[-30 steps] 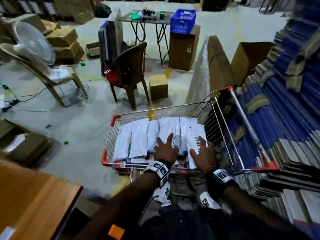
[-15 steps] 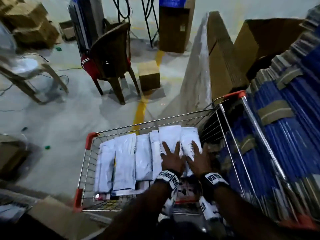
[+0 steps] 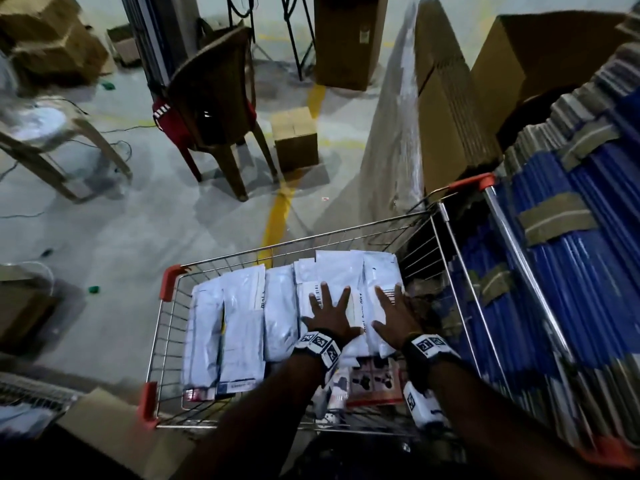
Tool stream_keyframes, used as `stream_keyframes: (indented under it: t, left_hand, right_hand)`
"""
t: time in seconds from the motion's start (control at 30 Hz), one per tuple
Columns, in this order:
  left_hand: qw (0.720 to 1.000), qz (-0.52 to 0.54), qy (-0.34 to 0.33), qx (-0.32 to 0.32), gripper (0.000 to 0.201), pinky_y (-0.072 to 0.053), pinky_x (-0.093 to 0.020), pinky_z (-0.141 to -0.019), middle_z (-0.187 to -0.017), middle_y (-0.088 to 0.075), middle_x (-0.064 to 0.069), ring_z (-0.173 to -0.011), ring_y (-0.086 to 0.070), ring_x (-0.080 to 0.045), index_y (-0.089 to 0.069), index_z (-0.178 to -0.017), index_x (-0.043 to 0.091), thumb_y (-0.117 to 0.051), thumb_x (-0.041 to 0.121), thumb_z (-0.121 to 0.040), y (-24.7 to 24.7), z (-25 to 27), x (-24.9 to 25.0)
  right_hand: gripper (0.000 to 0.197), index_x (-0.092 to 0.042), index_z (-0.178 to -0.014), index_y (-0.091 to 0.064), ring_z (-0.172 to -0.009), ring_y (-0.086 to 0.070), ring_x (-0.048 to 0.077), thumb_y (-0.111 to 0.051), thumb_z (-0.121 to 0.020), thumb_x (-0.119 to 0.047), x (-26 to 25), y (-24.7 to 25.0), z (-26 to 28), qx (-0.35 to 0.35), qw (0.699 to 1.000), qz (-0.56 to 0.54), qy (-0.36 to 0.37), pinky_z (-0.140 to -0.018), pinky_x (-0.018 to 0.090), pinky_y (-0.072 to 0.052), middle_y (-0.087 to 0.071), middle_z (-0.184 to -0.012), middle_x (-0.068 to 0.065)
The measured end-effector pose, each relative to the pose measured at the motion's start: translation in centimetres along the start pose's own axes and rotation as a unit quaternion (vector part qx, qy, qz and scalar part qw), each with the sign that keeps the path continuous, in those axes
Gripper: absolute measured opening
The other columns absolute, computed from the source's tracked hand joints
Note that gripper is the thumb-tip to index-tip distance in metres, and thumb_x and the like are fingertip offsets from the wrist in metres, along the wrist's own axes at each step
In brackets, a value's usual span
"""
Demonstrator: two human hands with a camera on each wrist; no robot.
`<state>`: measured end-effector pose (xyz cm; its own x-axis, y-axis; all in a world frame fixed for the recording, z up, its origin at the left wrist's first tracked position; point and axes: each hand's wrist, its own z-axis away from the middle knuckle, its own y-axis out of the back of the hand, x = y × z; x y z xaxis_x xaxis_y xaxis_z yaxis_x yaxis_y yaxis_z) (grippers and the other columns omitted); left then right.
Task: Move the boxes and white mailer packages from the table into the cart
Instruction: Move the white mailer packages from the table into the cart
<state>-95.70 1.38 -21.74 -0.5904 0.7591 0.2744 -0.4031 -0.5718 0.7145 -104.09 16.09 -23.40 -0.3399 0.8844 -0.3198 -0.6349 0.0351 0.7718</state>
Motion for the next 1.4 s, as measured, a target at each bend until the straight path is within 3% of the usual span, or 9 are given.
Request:
stream_keyframes:
  t: [0.23,0.47,0.6,0.73,0.87,1.0,1.13,1.23,1.4]
  left_hand:
    - [0.995,0.041,-0.046,0.078,0.089,-0.025,-0.056,-0.114,-0.161,0.019,-0.014,-0.149,0.002,-0.04,-0.003,-0.154,0.039,-0.063,0.049,-0.088,1.5,4.2,-0.4]
    - [0.973,0.15,-0.049,0.169,0.082,-0.021,-0.041,-0.118,-0.162,0.005,-0.018,-0.15,-0.004,-0.031,-0.018,-0.154,0.032,-0.065,0.047,-0.088,1.1,12.3,-3.4]
    - [0.946,0.215,-0.055,0.238,0.075,-0.024,-0.038,-0.116,-0.16,-0.01,-0.02,-0.15,-0.011,-0.027,-0.028,-0.151,0.028,-0.065,0.045,-0.088,-1.6,18.7,-5.6]
    - [0.924,0.227,-0.053,0.303,0.066,-0.028,-0.035,-0.111,-0.147,-0.036,-0.023,-0.143,-0.028,-0.033,-0.043,-0.144,0.014,-0.07,0.033,-0.087,-5.9,25.3,-7.9]
    - [0.917,0.24,-0.043,0.314,0.067,-0.04,-0.039,-0.105,-0.13,-0.053,-0.016,-0.124,-0.049,-0.033,-0.054,-0.133,0.015,-0.066,0.044,-0.074,-9.9,30.4,-10.3]
    - [0.913,0.231,-0.043,0.334,0.058,-0.031,-0.024,-0.102,-0.136,-0.05,-0.013,-0.129,-0.044,-0.028,-0.053,-0.134,0.019,-0.07,0.029,-0.079,-12.5,36.0,-12.9]
    - [0.914,0.228,-0.001,0.335,0.06,-0.035,-0.032,-0.104,-0.135,-0.05,-0.012,-0.132,-0.039,-0.027,-0.046,-0.141,0.017,-0.069,0.03,-0.086,-13.6,40.4,-15.4]
    - [0.908,0.24,0.019,0.343,0.061,-0.035,-0.035,-0.105,-0.139,-0.046,-0.011,-0.135,-0.035,-0.026,-0.042,-0.144,0.021,-0.066,0.036,-0.089,-14.7,43.6,-17.7]
    - [0.886,0.265,0.067,0.375,0.062,-0.037,-0.034,-0.106,-0.144,-0.044,-0.008,-0.137,-0.036,-0.023,-0.043,-0.144,0.022,-0.066,0.039,-0.089,-16.5,48.6,-22.4]
  right_hand:
    - [0.077,-0.031,-0.154,-0.01,-0.149,0.0,0.034,-0.056,-0.093,-0.032,-2.3,1.2,5.1,0.06,0.995,-0.072,0.027,-0.119,0.043,-0.019,0.012,-0.161,0.015]
    - [0.065,-0.033,-0.151,-0.027,-0.149,-0.009,0.029,-0.057,-0.093,-0.033,-5.3,1.1,13.2,0.124,0.985,-0.094,0.08,-0.115,0.037,-0.024,-0.001,-0.162,0.012]
    - [0.062,-0.036,-0.147,-0.035,-0.147,-0.02,0.03,-0.06,-0.09,-0.033,-6.2,-0.9,18.8,0.148,0.977,-0.104,0.114,-0.113,0.039,-0.031,-0.007,-0.162,0.01]
    - [0.062,-0.032,-0.145,-0.04,-0.145,-0.025,0.031,-0.062,-0.087,-0.032,-6.7,-3.7,24.3,0.144,0.972,-0.098,0.157,-0.115,0.037,-0.03,-0.014,-0.159,0.015]
    - [0.062,-0.031,-0.137,-0.049,-0.141,-0.032,0.03,-0.053,-0.077,-0.044,-7.7,-7.1,28.7,0.147,0.962,-0.123,0.193,-0.115,0.038,-0.031,-0.026,-0.153,0.011]
    - [0.06,-0.025,-0.14,-0.048,-0.14,-0.033,0.031,-0.065,-0.082,-0.024,-9.9,-10.5,33.9,0.122,0.964,-0.133,0.197,-0.114,0.032,-0.031,-0.021,-0.156,0.017]
    - [0.059,-0.024,-0.142,-0.046,-0.142,-0.03,0.028,-0.063,-0.085,-0.024,-12.7,-12.6,38.0,0.102,0.96,-0.126,0.227,-0.114,0.026,-0.025,-0.023,-0.154,0.015]
    - [0.061,-0.031,-0.138,-0.047,-0.14,-0.035,0.029,-0.056,-0.078,-0.038,-15.0,-14.7,39.7,0.108,0.953,-0.12,0.255,-0.113,0.039,-0.033,-0.03,-0.151,0.011]
    - [0.056,-0.029,-0.14,-0.047,-0.141,-0.033,0.028,-0.062,-0.086,-0.03,-19.2,-17.5,43.7,0.093,0.947,-0.08,0.296,-0.111,0.034,-0.033,-0.028,-0.153,0.012]
